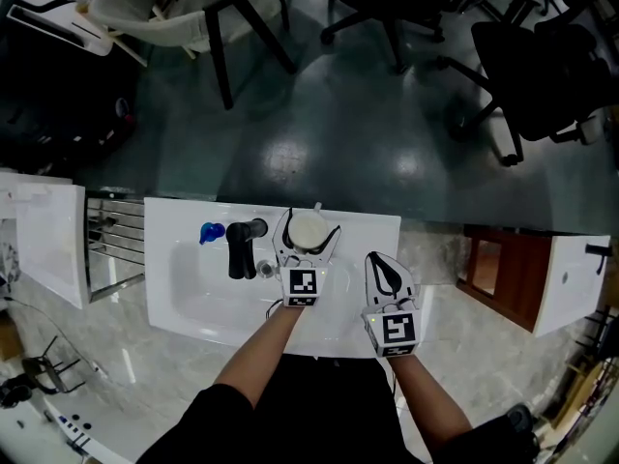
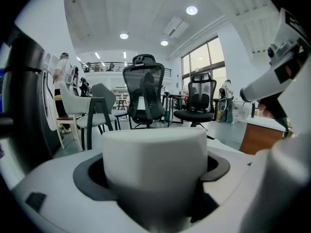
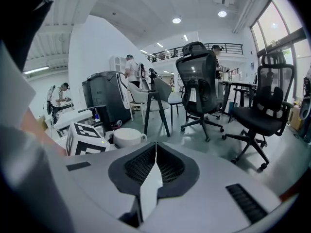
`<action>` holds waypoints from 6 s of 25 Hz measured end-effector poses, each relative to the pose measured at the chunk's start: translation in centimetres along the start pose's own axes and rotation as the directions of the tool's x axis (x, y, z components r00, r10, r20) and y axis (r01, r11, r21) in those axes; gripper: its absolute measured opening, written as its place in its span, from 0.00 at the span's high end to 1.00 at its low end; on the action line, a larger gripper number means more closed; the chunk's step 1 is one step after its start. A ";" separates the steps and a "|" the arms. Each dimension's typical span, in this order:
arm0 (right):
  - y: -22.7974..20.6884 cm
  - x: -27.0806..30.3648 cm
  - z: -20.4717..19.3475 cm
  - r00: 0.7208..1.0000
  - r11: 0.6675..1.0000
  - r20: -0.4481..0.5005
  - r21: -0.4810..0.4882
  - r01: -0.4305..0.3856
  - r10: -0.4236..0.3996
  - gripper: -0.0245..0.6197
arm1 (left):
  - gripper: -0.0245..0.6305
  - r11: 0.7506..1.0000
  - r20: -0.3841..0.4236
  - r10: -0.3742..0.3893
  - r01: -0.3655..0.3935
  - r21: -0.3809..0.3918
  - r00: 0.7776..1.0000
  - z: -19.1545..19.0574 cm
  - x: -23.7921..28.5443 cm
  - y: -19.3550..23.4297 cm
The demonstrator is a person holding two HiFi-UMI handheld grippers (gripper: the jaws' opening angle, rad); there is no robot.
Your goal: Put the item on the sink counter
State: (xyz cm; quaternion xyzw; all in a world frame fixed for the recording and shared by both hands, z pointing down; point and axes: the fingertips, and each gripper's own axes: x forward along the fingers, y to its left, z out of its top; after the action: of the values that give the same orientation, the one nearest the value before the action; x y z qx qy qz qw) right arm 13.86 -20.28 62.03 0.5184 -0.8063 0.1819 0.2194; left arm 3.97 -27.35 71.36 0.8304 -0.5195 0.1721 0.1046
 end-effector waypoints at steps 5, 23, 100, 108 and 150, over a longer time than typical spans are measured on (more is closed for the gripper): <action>-0.3 -0.5 -0.2 1.000 1.000 -0.016 0.019 0.000 0.000 0.91 | 0.26 1.000 0.010 -0.012 0.012 0.016 1.000 0.0 -0.1 -0.3; -1.6 0.0 0.6 0.997 0.999 0.067 0.012 0.041 -0.041 0.91 | 0.26 0.999 -0.003 0.010 -0.010 0.045 1.000 -1.7 -1.5 -0.3; 20.3 -14.7 3.8 0.988 0.998 0.143 0.021 0.059 -0.061 0.91 | 0.22 0.992 0.213 -0.076 0.096 -0.086 0.974 8.6 -36.6 10.4; 25.5 -15.1 8.3 0.977 1.000 0.212 0.011 0.012 -0.014 0.91 | 0.81 0.955 0.305 -0.097 0.175 -0.240 0.947 11.1 -40.4 12.2; 33.7 -15.4 12.5 0.954 0.991 0.300 -0.127 0.036 0.004 0.91 | 0.94 0.985 0.307 -0.038 0.088 -0.150 0.951 12.6 -45.5 18.7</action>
State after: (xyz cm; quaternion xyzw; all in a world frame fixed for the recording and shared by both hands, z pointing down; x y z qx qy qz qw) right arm -13.41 -1.81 41.01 0.5310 -0.8361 0.0461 0.1297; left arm -28.87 -2.38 41.69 0.8519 -0.5147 -0.0033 0.0964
